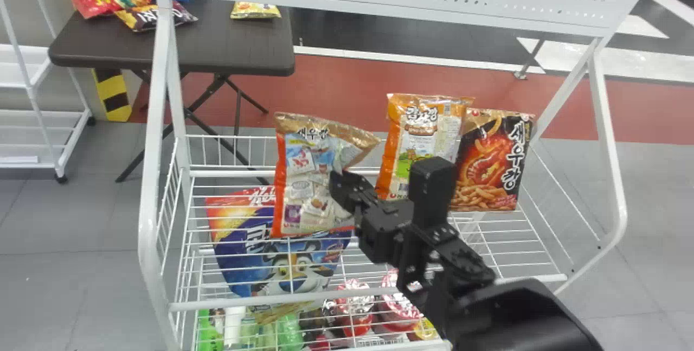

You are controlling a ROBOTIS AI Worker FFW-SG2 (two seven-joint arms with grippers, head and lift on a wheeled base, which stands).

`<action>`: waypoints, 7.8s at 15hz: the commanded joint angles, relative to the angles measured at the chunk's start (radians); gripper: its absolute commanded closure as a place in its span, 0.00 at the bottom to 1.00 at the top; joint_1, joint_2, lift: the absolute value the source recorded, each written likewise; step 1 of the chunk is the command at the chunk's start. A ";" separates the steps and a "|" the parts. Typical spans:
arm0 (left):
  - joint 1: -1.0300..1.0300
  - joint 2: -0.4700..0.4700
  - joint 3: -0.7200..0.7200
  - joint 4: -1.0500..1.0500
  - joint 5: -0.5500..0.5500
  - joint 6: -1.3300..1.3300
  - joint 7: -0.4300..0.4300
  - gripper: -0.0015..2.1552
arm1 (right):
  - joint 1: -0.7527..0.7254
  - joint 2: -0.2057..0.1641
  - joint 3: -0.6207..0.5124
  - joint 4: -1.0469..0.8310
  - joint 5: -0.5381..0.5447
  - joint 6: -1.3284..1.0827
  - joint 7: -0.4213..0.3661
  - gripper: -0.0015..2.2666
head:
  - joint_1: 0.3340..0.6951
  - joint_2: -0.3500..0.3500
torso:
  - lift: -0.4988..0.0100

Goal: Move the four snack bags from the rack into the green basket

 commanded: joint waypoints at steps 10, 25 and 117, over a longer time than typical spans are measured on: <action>0.000 -0.010 -0.003 0.003 -0.002 -0.012 0.006 0.84 | 0.489 0.006 -0.196 -0.500 0.012 0.861 0.125 0.94 | 1.00 0.00 | 0.98; 0.019 -0.007 -0.007 -0.011 -0.003 -0.018 0.006 0.84 | 0.372 -0.003 0.126 -0.103 0.032 0.693 0.151 0.85 | 1.00 0.00 | 0.98; 0.054 -0.007 -0.021 -0.052 -0.032 -0.028 0.023 0.84 | -0.221 0.038 -0.554 0.422 -0.016 -0.292 0.105 0.03 | 1.00 0.00 | 0.98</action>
